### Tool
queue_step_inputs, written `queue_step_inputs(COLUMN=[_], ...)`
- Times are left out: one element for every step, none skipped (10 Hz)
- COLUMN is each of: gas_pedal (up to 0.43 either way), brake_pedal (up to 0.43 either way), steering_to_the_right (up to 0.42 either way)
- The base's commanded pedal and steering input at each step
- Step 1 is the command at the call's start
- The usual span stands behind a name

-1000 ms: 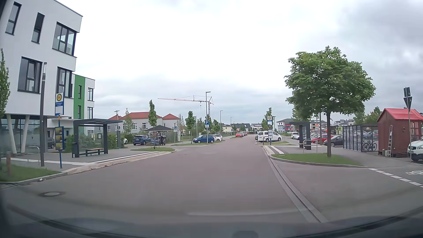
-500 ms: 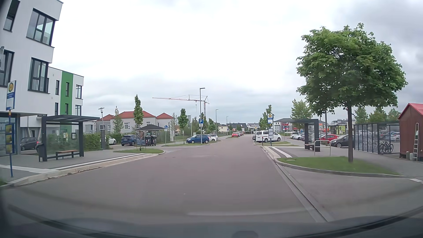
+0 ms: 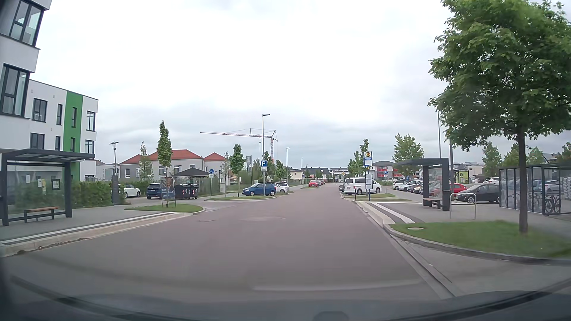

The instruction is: Follow the waypoints while adhering to traffic rules and regulations

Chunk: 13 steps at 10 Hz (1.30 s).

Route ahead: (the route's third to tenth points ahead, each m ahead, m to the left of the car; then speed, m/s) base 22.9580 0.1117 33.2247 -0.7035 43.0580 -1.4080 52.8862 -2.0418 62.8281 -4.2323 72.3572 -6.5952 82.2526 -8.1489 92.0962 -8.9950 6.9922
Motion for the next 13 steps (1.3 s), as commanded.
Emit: queue_step_inputs(gas_pedal=[0.169,0.169,0.169,0.169,0.169,0.169,0.157,0.157,0.157,0.15,0.15,0.138,0.138], brake_pedal=[0.0,0.0,0.0,0.0,0.0,0.0,0.0,0.0,0.0,0.0,0.0,0.0,0.0], steering_to_the_right=[0.012,0.012,0.011,0.011,0.011,0.011,0.011,0.011,0.011,0.011,0.011,0.011,0.011])
